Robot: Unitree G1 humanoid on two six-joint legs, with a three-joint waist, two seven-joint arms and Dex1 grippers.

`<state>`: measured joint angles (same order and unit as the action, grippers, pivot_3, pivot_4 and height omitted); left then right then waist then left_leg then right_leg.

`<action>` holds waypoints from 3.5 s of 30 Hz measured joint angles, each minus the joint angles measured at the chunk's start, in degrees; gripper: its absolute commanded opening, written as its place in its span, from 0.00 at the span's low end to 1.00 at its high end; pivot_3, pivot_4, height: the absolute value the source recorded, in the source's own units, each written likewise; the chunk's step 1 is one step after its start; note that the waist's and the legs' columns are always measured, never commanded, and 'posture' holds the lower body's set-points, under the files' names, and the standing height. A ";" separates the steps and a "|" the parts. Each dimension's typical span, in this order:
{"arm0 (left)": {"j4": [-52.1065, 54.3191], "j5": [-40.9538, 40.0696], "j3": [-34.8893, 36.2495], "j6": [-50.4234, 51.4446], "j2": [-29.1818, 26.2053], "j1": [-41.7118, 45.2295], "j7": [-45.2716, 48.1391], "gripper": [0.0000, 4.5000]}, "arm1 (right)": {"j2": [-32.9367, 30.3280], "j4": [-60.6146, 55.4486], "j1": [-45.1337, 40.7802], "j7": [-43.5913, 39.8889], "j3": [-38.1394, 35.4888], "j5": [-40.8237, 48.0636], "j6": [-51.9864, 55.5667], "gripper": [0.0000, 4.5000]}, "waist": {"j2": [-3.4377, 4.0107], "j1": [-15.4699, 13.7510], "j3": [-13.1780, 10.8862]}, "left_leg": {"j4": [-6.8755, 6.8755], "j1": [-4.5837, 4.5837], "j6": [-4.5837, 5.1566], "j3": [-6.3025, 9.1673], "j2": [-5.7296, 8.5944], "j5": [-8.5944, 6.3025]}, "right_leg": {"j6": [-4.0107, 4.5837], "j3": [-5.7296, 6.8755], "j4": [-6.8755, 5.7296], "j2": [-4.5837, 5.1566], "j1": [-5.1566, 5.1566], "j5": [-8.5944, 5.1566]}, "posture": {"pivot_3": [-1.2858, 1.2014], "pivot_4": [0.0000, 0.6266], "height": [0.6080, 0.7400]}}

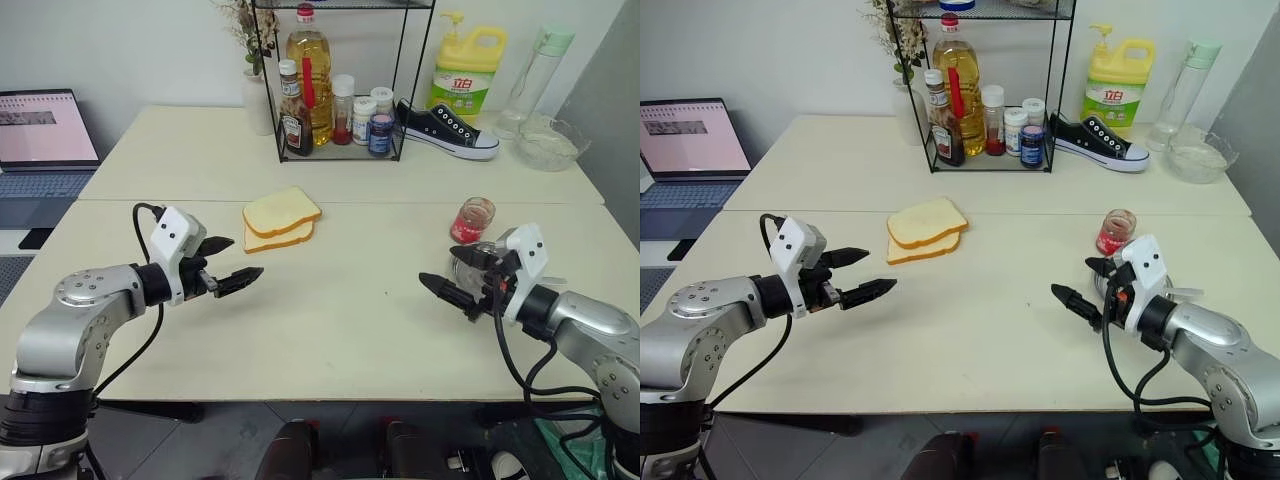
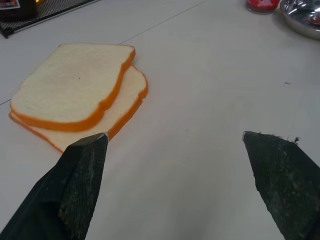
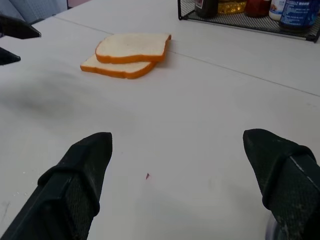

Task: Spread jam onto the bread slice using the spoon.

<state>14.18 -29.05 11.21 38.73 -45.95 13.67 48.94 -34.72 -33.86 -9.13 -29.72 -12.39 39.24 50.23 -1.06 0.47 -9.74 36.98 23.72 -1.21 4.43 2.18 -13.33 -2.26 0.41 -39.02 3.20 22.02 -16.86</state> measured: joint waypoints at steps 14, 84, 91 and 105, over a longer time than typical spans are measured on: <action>2.38 -2.33 0.18 1.56 0.82 -2.67 -0.32 1.00 | 0.74 -0.60 1.83 1.02 1.04 0.35 -0.78 0.99 | 0.00 -0.10 0.00 | 0.00 0.00 0.00 0.02 0.00 0.00 | 0.00 0.00 0.01 0.00 0.00 0.00 | 0.52 0.24 1.00; -10.57 25.58 -25.62 -35.62 6.63 2.25 19.30 0.00 | -3.70 -9.69 -0.66 2.80 3.65 11.02 2.06 1.00 | 0.03 0.76 0.06 | 0.06 0.05 0.01 0.09 0.02 0.00 | 0.02 0.01 -0.02 -0.02 -0.02 0.01 | 0.52 0.24 1.00; -8.05 27.57 -25.60 -33.19 7.59 0.18 13.27 0.00 | -4.32 -10.89 0.95 3.12 4.62 11.98 2.87 1.00 | 0.04 0.44 0.07 | 0.07 0.00 0.02 0.11 0.04 0.00 | 0.01 0.09 -0.01 -0.01 -0.11 0.01 | 0.52 0.24 1.00; -6.64 19.52 -23.29 -20.73 8.04 0.59 12.30 0.64 | -5.61 -8.72 0.12 2.10 5.93 11.45 2.72 1.00 | 0.03 0.05 0.06 | 0.04 -0.31 0.02 0.11 0.03 -0.01 | 0.00 0.14 0.03 -0.02 -0.40 0.00 | 0.52 0.24 1.00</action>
<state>7.54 -9.54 -12.07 18.00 -37.91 14.27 61.24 -40.33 -42.58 -9.01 -27.62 -6.46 50.69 52.95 -1.03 0.52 -9.68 37.02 23.42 -1.18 4.53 2.21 -13.34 -2.26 0.55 -39.00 3.18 21.62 -16.86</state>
